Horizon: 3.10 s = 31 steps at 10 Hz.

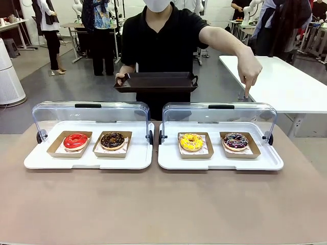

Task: Provide the desired donut to the person.
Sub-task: Pick up and lift the Paper togo box containing the Donut pointed at by the person.

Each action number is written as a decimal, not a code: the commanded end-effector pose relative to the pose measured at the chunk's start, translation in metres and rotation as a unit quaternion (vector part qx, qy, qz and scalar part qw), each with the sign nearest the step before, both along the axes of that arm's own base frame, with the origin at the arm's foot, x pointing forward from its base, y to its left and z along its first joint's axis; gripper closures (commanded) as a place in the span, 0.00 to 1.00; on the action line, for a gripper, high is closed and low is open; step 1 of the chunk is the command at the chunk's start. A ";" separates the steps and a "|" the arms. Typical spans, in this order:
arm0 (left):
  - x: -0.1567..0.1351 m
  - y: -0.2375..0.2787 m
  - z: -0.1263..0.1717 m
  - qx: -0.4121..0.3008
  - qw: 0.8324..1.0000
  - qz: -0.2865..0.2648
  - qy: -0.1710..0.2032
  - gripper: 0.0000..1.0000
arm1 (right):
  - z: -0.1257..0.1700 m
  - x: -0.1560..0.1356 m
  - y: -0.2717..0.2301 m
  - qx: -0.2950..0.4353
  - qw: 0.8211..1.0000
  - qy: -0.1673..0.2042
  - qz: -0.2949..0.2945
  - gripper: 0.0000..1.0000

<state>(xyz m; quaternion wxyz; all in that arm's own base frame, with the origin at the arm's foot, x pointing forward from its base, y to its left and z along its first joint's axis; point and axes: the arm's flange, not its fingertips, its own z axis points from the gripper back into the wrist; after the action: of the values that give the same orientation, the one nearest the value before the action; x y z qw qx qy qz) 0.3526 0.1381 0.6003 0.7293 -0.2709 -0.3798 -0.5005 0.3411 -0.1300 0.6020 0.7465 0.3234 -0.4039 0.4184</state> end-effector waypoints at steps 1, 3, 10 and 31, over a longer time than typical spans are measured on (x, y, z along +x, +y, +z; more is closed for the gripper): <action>-0.001 0.003 0.002 -0.004 1.000 -0.003 0.001 0.00 | 0.001 0.000 -0.001 0.001 1.000 -0.001 0.002 0.00; -0.001 0.003 0.002 -0.004 1.000 -0.003 0.001 0.00 | 0.001 0.000 -0.001 0.001 1.000 -0.001 0.002 0.00; -0.001 0.003 0.002 -0.004 1.000 -0.003 0.001 0.00 | 0.001 0.000 -0.001 0.001 1.000 -0.001 0.002 0.00; -0.001 0.003 0.002 -0.004 1.000 -0.003 0.001 0.00 | -0.144 0.012 0.221 -0.442 0.869 -0.053 0.216 0.00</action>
<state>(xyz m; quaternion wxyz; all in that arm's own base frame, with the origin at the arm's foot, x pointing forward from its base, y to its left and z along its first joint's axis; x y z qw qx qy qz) 0.3530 0.1389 0.6013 0.7295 -0.2705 -0.3797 -0.5005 0.3572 0.0873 0.4538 0.6846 0.0184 -0.1339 0.7163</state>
